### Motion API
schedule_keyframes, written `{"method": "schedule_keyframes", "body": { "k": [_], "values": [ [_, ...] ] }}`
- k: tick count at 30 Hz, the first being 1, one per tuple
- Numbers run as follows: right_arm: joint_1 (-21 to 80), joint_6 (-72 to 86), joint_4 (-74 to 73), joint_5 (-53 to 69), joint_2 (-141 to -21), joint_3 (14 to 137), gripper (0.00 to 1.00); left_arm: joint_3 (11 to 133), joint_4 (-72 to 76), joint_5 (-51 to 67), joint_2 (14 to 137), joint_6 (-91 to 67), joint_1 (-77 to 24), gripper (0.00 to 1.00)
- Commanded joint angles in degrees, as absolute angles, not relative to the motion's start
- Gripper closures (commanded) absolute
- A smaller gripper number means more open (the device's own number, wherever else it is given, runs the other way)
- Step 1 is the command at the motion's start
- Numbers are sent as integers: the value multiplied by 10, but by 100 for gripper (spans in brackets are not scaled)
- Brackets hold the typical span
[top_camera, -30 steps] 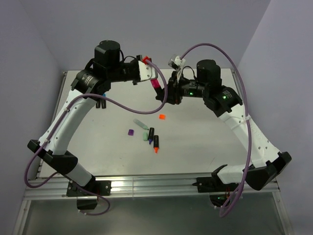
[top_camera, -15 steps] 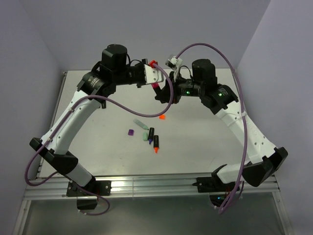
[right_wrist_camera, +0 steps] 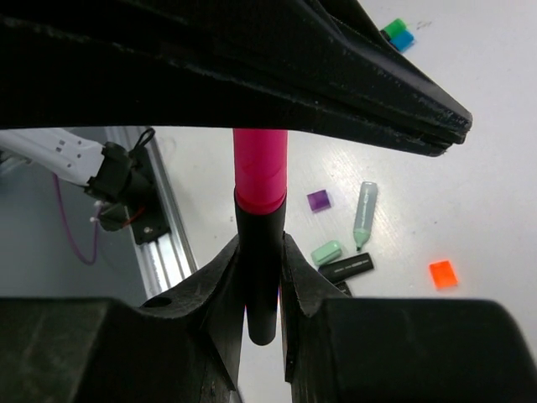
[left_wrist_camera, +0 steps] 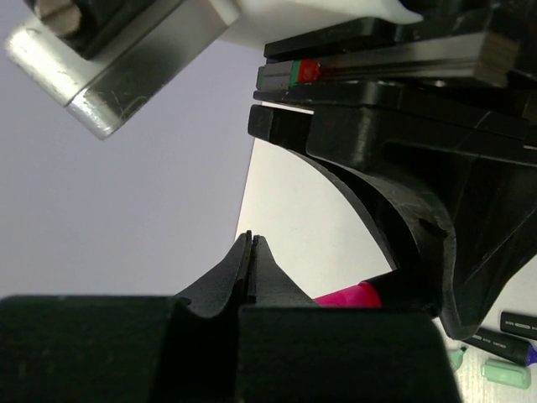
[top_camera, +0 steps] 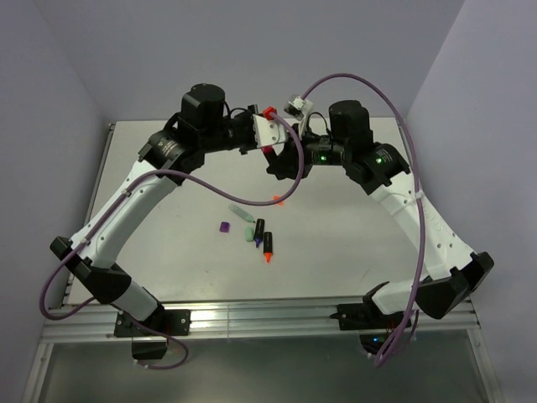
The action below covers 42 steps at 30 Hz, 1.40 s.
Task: Insert the pens into the pen caps
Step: Press the pen cap onto the pen.
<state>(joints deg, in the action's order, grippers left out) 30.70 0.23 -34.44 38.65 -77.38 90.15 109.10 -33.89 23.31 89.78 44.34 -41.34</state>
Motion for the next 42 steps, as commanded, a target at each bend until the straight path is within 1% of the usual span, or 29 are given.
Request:
{"method": "schedule_keyframes", "body": {
  "k": [1,7,18,26,31,37,42],
  "values": [
    [301,27,-285,415,-773,948,100,1063,-366,243,878,445,-436,100],
    [290,47,-276,471,-775,951,100,1035,-344,250,864,409,-441,100],
    [276,80,-252,555,-772,962,100,982,-341,287,846,406,-454,100],
    [276,109,-227,563,-782,970,100,971,-324,280,853,361,-478,100],
    [272,109,-223,544,-785,985,100,961,-326,292,853,342,-483,100],
    [269,97,-227,532,-787,995,100,932,-340,309,841,353,-492,100],
    [261,95,-227,521,-787,995,100,914,-341,302,831,354,-502,100]
  ]
}}
